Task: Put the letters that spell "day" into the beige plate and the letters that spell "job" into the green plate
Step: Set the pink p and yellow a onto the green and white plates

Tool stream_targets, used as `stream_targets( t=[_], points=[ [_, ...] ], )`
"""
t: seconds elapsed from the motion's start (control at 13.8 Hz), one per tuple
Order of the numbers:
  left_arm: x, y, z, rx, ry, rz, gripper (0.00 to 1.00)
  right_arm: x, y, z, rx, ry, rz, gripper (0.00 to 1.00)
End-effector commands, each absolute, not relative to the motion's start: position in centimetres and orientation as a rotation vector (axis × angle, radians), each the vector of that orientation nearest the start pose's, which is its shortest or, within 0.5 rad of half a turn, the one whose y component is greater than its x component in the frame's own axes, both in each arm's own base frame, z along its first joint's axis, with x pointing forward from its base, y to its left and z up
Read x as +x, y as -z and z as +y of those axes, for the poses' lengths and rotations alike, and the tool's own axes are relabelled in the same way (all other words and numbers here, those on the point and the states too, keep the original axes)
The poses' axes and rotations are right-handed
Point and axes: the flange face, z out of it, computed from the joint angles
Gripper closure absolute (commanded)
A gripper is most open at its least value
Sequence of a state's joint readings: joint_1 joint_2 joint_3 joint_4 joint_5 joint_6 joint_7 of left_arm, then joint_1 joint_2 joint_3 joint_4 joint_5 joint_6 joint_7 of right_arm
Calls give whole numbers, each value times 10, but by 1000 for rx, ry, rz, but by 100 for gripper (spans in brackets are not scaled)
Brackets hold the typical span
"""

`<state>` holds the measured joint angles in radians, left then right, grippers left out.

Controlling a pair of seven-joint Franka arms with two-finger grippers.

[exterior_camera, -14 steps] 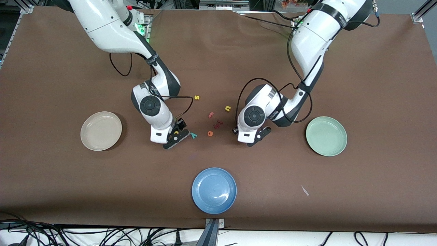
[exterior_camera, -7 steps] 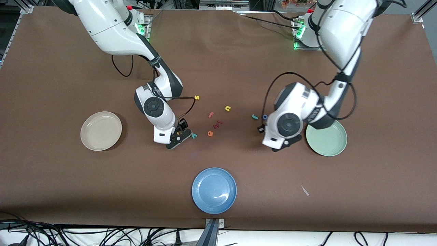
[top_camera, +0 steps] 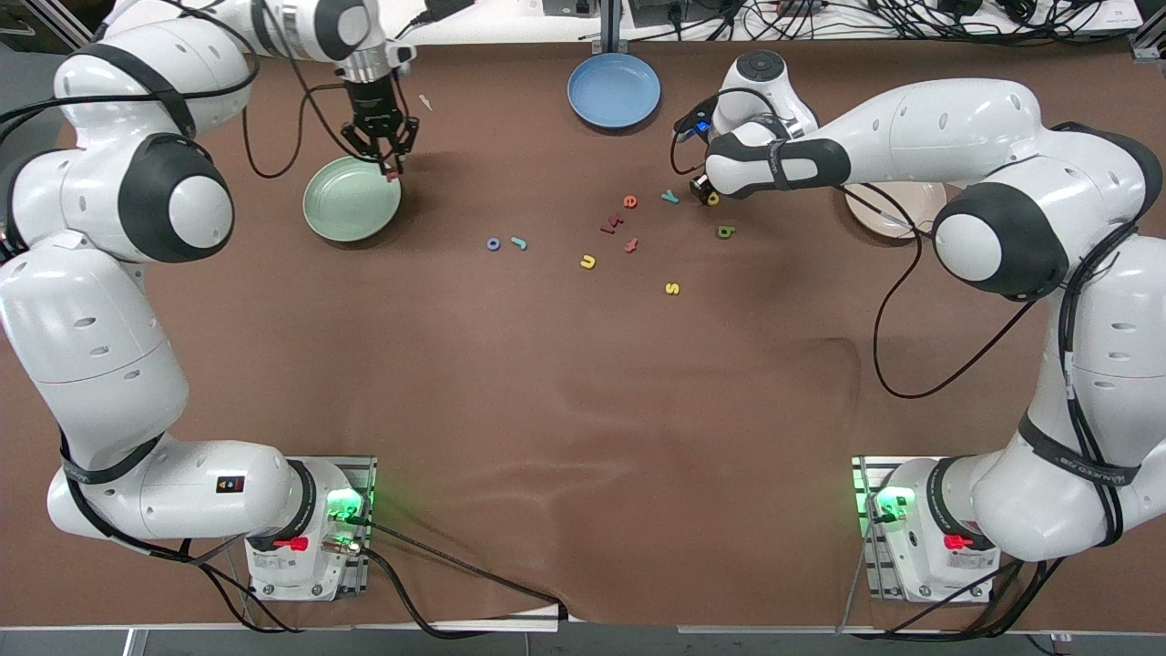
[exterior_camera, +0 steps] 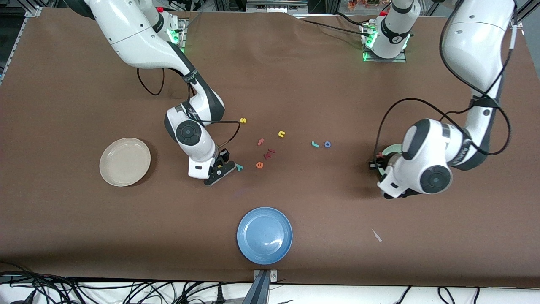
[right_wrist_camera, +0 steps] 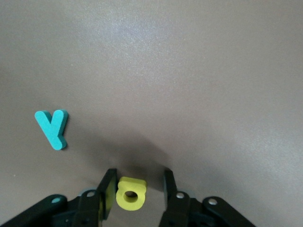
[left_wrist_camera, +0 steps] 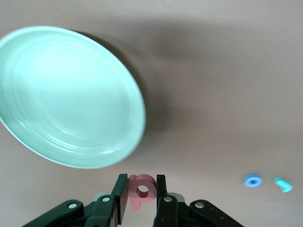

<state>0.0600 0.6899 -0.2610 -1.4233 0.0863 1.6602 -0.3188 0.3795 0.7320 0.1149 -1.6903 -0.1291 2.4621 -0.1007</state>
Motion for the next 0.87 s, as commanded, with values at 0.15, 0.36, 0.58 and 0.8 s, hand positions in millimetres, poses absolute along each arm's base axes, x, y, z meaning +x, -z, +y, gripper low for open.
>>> stream_targets(
  t=[0.15,0.36,0.58,0.8],
  points=[
    [661,-251,-32,-3096,-739,135,100,604,-172,318,-2966,68,-1027,76],
    [650,-216,-19,-3129,-682,185,100,611,-190,311,-2977,14,-999,91],
    [639,-196,-11,-3116,-649,255,100,635,-234,270,-2993,-127,-941,93],
    [631,-180,-4,-3132,-614,261,100,641,-261,213,-2975,-222,-960,100]
  ],
)
